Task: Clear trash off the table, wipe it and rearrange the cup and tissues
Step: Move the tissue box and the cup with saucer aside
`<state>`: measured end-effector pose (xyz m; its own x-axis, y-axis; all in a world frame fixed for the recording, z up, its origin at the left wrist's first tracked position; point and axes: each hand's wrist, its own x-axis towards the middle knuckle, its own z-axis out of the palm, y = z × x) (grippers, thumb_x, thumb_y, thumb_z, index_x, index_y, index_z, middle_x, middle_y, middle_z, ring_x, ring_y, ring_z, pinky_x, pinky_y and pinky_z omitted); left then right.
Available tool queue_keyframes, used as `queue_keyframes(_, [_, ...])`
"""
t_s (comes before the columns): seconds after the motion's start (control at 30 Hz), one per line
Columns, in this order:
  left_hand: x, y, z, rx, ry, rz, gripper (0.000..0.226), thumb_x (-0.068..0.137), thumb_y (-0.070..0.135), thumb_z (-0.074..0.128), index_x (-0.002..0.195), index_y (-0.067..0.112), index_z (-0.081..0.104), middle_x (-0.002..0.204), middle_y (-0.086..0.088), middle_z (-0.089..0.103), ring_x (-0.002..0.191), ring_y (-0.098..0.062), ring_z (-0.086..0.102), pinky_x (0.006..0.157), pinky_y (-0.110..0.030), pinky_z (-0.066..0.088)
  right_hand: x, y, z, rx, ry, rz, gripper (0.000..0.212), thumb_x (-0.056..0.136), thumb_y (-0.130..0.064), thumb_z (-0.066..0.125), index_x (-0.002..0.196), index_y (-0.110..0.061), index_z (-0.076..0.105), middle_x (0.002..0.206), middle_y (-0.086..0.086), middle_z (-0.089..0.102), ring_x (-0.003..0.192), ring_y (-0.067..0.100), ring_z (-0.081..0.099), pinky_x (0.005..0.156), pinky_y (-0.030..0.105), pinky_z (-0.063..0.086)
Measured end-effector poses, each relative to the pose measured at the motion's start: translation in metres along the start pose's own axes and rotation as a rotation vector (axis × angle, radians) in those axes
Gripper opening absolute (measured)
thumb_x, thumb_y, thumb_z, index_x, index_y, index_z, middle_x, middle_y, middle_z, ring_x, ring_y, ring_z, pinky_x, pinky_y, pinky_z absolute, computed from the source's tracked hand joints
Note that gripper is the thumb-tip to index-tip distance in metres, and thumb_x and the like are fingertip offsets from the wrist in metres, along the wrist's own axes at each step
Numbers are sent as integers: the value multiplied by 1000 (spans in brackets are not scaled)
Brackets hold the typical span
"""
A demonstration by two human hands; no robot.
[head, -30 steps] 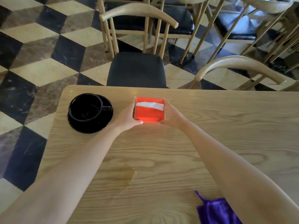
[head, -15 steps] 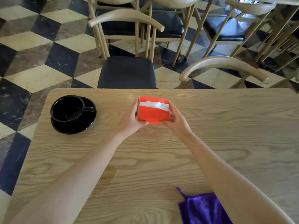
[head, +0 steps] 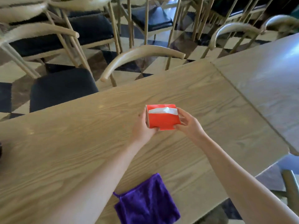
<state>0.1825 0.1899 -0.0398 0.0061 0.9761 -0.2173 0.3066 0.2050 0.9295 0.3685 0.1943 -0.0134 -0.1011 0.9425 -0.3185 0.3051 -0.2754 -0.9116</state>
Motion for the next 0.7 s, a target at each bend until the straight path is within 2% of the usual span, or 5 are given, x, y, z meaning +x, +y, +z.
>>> queue_keyframes(0.17, [11, 23, 93, -39, -86, -14, 85, 66, -1, 75, 139, 16, 34, 128, -12, 50, 117, -24, 52, 100, -42, 43, -13, 36, -79, -25, 104, 50, 70, 71, 21, 50, 123, -25, 50, 108, -9, 65, 90, -6, 63, 73, 7, 49])
queue_keyframes(0.33, [14, 35, 150, -83, -163, -7, 62, 63, -7, 75, 93, 39, 45, 91, 19, 55, 73, 14, 58, 63, -4, 45, -12, 56, -133, -45, 177, 93, 76, 70, 18, 45, 136, -22, 45, 124, -3, 62, 112, 10, 58, 89, 21, 47])
queue_keyframes(0.5, [16, 40, 173, -116, -144, -130, 56, 67, -7, 63, 96, 37, 43, 87, 9, 51, 75, -4, 50, 70, -23, 48, 0, 67, -150, -76, 168, 125, 76, 71, 16, 43, 136, -22, 45, 124, 5, 62, 100, 13, 58, 85, 27, 43])
queue_keyframes(0.63, [17, 39, 168, -143, -138, -200, 60, 72, -1, 63, 120, 32, 48, 96, 15, 55, 83, -1, 53, 55, -2, 43, 11, 70, -152, -139, 142, 142, 74, 73, 14, 44, 139, -21, 40, 128, 6, 58, 100, 16, 58, 77, 26, 44])
queue_keyframes(0.7, [16, 40, 159, -60, -163, -234, 65, 76, 11, 66, 135, 23, 39, 121, 5, 57, 100, -8, 56, 77, -14, 47, 16, 68, -156, -197, 93, 138, 74, 74, 13, 45, 141, -18, 36, 137, 6, 50, 118, 18, 52, 87, 28, 44])
